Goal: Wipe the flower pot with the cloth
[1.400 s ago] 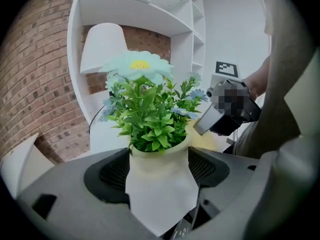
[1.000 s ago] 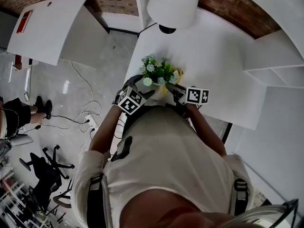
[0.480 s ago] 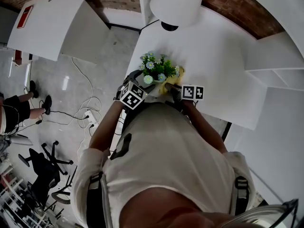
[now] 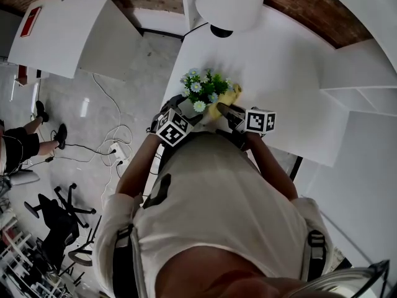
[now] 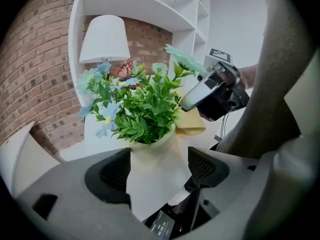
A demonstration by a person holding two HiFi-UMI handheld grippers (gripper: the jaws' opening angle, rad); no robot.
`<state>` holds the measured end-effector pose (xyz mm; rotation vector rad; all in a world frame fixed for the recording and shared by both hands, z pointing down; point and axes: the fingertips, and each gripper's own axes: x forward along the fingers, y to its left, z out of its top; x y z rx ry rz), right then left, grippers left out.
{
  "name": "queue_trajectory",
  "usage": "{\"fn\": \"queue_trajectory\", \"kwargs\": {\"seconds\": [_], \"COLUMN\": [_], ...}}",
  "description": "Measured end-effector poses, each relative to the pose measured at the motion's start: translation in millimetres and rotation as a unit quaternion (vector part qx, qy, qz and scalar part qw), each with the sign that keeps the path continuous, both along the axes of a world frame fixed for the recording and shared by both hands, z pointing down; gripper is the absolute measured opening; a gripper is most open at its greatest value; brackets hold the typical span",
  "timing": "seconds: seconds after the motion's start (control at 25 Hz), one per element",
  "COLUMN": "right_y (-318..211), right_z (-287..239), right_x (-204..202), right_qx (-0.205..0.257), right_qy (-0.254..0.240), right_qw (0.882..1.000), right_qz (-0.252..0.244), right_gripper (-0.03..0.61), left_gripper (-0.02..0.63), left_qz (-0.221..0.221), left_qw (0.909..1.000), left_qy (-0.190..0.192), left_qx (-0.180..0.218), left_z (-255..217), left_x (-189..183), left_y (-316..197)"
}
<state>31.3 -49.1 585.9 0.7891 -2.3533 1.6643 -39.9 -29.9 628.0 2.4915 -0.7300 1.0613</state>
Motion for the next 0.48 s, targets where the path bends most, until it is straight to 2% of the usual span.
{"fn": "queue_trajectory", "kwargs": {"seconds": [0.12,0.32,0.48], "right_y": [-5,-4,2], "right_z": [1,9,22], "right_x": [-3,-6,-8], "right_qx": [0.018,-0.003,-0.011], "right_qy": [0.015,-0.017,0.000], "right_qw": [1.000,0.999,1.000], "right_qz": [-0.001,0.032,0.027], "right_gripper": [0.064,0.063,0.063], "left_gripper": [0.354,0.354,0.354], "left_qz": [0.003,-0.004,-0.005], "left_qw": [1.0000,0.9999,0.9999], "left_qy": [0.003,0.015,0.011], "left_qx": [0.002,-0.004,0.001], "left_z": [0,0,1], "left_x": [2,2,0], "left_y": [3,6,7]}}
